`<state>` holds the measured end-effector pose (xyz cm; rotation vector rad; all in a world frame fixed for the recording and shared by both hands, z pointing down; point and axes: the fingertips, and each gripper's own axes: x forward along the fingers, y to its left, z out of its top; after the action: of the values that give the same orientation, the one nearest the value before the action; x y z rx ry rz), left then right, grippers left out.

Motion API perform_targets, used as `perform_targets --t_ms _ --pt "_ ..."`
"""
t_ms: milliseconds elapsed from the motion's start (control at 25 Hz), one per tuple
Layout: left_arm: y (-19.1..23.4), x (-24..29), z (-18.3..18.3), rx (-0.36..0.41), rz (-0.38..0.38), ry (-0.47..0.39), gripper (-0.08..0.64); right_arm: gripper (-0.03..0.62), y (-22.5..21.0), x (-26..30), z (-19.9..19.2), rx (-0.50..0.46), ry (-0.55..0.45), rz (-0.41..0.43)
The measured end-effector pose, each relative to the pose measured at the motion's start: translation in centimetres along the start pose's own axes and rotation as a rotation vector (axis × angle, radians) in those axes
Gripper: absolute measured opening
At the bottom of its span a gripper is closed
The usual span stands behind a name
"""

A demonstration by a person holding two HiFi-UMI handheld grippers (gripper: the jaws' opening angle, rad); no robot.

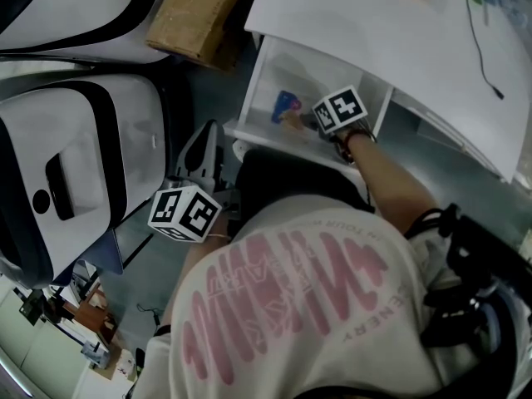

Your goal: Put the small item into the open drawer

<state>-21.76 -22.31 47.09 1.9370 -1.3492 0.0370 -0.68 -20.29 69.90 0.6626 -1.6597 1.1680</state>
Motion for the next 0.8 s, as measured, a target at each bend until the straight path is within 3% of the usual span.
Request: perform_targets --t_ms 280,520,680,800 --pt "-0.6 0.0 -0.4 -0.003 -0.011 -0.002 0.028 0.314 0.1 -0.2 0.0 -0.023 0.006 -0.007" --pt "-0.8 -0.2 -0.5 -0.008 -0.008 -0.013 0.029 0.322 0.3 -0.1 -0.3 -0.105 0.028 -0.036" --pt "-1.1 -0.4 -0.7 -0.011 -0.002 -0.017 0.029 0.327 -0.5 -0.3 -0.7 -0.180 0.045 -0.110" --pt "-1.1 -0.7 -0.6 -0.013 0.008 -0.022 0.029 0.327 -0.4 -0.3 -0.7 -0.197 0.038 -0.101"
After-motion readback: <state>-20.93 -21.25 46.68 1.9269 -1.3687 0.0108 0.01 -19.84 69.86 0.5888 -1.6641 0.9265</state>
